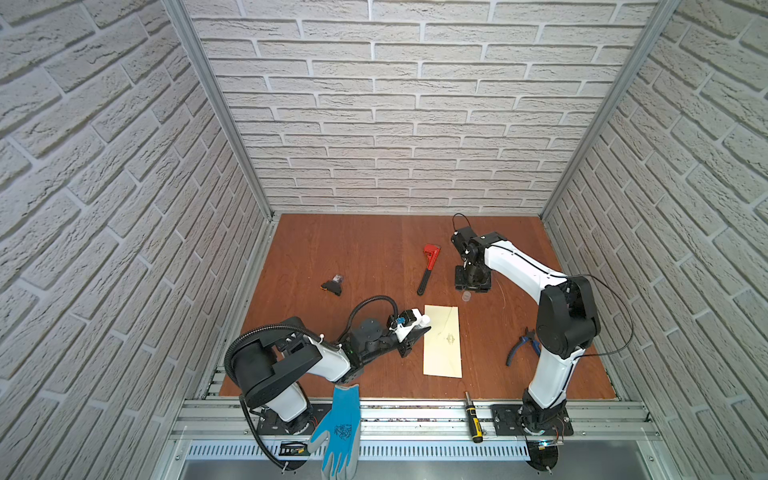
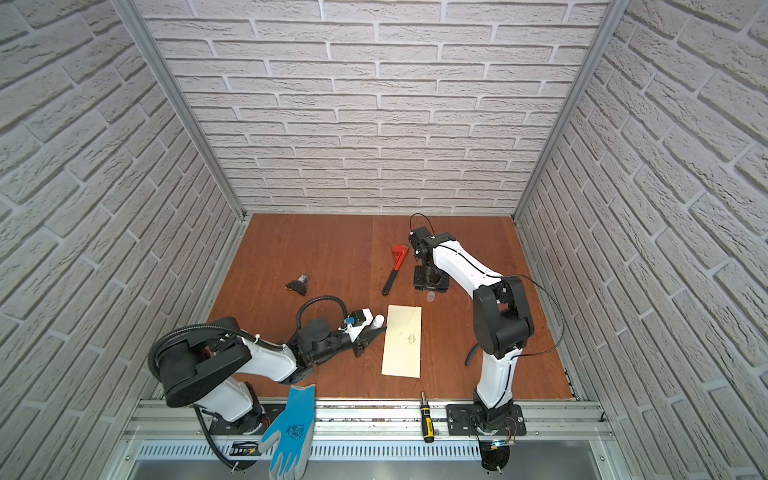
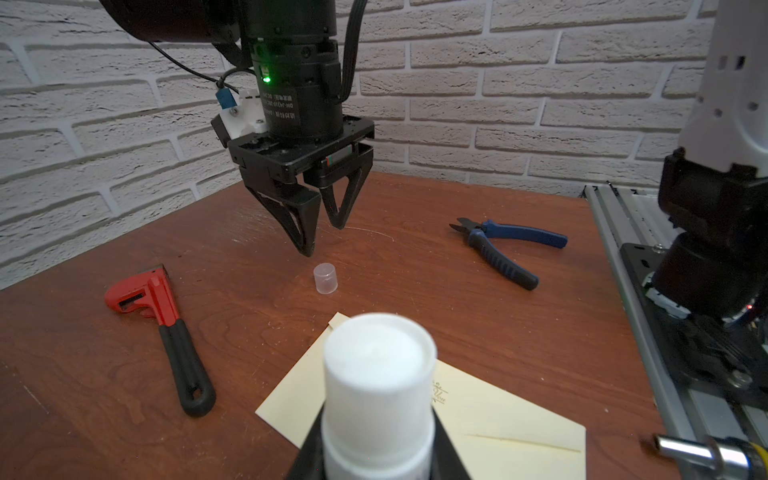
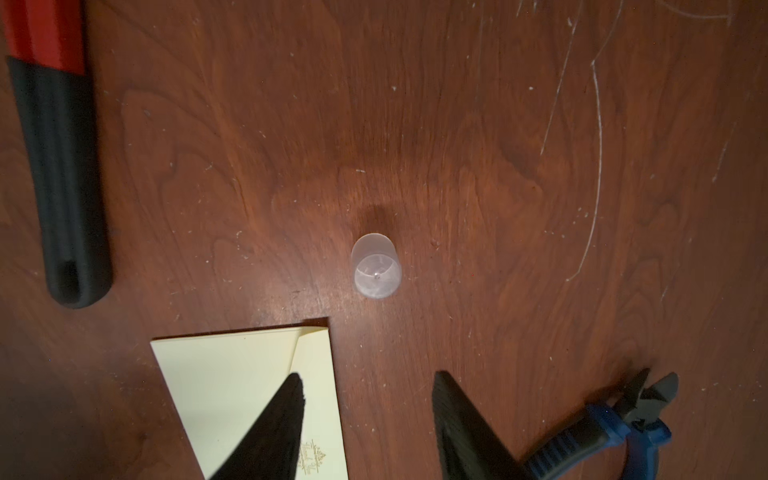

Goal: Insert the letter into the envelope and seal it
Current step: 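Lower the right gripper and grasp the small clear cap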

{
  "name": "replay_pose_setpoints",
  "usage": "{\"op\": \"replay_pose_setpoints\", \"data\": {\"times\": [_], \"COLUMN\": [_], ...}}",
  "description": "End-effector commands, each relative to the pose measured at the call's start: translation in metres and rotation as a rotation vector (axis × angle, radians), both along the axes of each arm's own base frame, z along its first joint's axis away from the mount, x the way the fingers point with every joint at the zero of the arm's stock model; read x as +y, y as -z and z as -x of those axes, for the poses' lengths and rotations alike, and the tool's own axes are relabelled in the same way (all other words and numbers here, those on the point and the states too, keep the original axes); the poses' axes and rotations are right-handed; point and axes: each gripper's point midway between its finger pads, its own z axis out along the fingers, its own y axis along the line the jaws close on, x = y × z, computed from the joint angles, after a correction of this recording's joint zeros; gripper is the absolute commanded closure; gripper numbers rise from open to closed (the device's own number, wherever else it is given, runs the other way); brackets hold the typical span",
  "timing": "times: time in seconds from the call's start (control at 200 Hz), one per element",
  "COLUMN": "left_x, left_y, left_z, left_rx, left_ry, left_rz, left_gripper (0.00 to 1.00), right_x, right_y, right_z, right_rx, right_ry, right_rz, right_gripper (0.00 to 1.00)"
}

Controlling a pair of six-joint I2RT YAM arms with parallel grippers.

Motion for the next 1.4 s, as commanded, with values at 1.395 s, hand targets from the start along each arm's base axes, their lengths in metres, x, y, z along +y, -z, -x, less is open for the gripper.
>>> {"op": "replay_pose_setpoints", "data": {"times": [1.395], "left_x": [0.002], "left_y": [-0.014], "left_z": [0.0], "left_rx": [-0.045], "left_ry": [-0.005], "left_rz": [0.053], "left_gripper": [1.0], "right_x": [-0.009], "right_y": [0.048], "right_z": [-0.018], "right_rx": [0.079], "right_ry": [0.052], "right_rz": [-0.077], "right_gripper": [0.67]}}
